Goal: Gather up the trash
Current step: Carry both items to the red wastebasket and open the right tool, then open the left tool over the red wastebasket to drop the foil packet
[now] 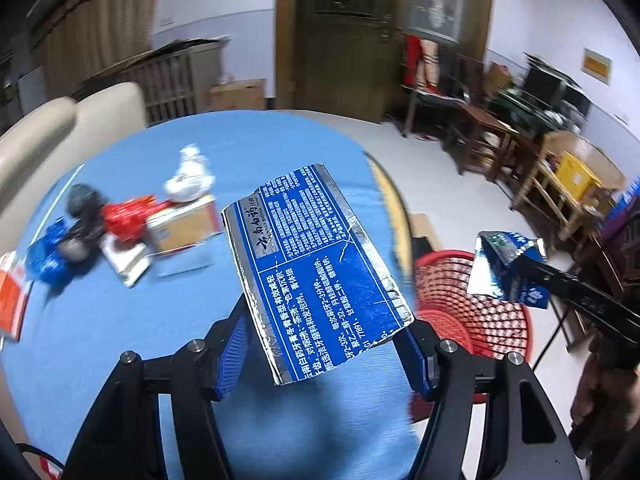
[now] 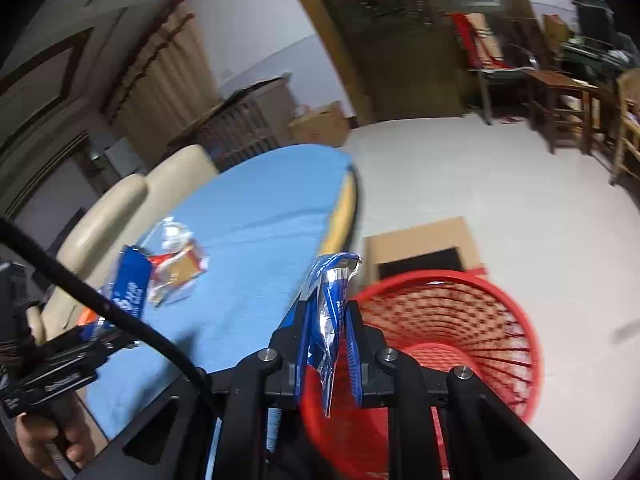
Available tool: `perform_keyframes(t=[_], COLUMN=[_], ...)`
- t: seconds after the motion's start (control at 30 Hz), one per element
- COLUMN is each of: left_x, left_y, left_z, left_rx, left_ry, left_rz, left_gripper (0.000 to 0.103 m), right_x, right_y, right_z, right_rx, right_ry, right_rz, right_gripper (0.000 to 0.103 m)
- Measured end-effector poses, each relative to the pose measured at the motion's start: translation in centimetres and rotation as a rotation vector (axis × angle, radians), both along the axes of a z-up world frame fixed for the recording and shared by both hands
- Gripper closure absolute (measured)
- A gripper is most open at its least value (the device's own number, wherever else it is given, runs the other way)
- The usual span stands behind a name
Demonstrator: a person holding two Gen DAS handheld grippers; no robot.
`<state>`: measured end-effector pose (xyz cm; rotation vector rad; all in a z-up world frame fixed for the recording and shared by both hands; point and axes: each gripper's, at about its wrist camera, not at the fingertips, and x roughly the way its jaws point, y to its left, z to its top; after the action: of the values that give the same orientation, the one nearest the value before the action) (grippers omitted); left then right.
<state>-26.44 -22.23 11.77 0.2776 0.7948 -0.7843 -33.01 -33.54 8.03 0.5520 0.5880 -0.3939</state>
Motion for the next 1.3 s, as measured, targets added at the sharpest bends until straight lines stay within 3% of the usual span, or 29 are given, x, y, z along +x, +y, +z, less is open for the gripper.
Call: perform_keyframes(t=[0.57,0.63,0.67,0.7,0.73,1.1,1.3], left_x=[-2.5,-2.8,-2.9,-3.0,-3.1,-5.1,-5.7], left_y=[-6.4,-6.8,-7.1,-7.2,-7.4,-10.9,-13.2], left_z=[-0.7,-0.8,-0.9,-1.0,-1.1,-2.7,-4.2], left_rx=[0.037,0.041,0.044,0.046,0.048,0.085,0.123], left_ry=[0.008,0.010,0.010,0.012,0.013,0.048,0.103], left_rz=[-0.144,-0.152,-0.158,-0.163,-0.166,-0.250,-0.288], left_gripper=[0.036,0.036,0.036,0.036,0.036,0.035,0.028], right_x=[-2.8,-2.8,-2.9,-3.1,-3.4,-7.9,-9.9], right_y=[-3.6,-3.6,-3.6,-3.7,-3.7,-5.6,-6.7], right_z=[-5.4,-5.6,-5.6,-5.5,-5.3,-2.1,-1.3], right_rx=[0.033,0.016,0.012,0.013,0.008,0.005,0.022], right_ry=[0.149,0.177,0.179,0.170,0.156,0.030,-0.006], right_rz=[-0.119,-0.124,-0.128,-0.139,-0.149,-0.274,-0.320], right_gripper=[0.081,0.071,0.053,0.026,0.023,0.023,0.022])
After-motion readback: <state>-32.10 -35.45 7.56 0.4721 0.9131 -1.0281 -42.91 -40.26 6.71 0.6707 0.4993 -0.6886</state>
